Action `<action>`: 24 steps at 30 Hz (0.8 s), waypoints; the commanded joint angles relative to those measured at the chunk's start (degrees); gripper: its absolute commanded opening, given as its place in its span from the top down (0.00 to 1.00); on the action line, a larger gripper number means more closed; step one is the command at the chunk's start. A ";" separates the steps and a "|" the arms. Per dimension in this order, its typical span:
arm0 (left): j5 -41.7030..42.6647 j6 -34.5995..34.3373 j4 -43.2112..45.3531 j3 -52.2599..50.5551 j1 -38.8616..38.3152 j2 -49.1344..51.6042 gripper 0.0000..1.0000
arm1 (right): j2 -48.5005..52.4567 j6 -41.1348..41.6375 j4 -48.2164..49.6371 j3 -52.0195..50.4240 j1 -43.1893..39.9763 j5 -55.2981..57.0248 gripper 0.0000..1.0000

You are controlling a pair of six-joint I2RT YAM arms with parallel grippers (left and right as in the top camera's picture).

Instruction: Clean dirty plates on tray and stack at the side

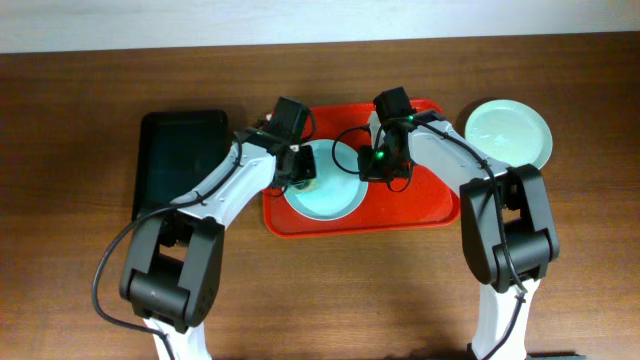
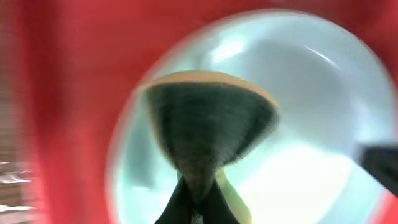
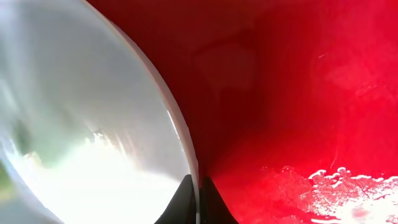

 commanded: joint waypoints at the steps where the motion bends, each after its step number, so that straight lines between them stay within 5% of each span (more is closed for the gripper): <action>1: 11.23 1.42 2.14 -1.20 -1.29 2.14 1.00 | 1.03 0.09 0.28 -0.72 -0.42 1.60 0.96; 11: -24.09 2.95 -6.08 0.26 3.87 1.11 1.00 | 1.03 0.09 0.07 -0.72 -0.42 2.08 0.96; 18: -17.35 2.16 -5.46 0.35 9.25 -14.23 1.00 | 1.03 0.09 0.09 -0.72 -0.42 4.20 0.96; 24: -10.62 2.08 -6.05 -0.87 24.55 -11.67 1.00 | 1.03 0.09 0.48 -0.72 -0.42 4.20 0.96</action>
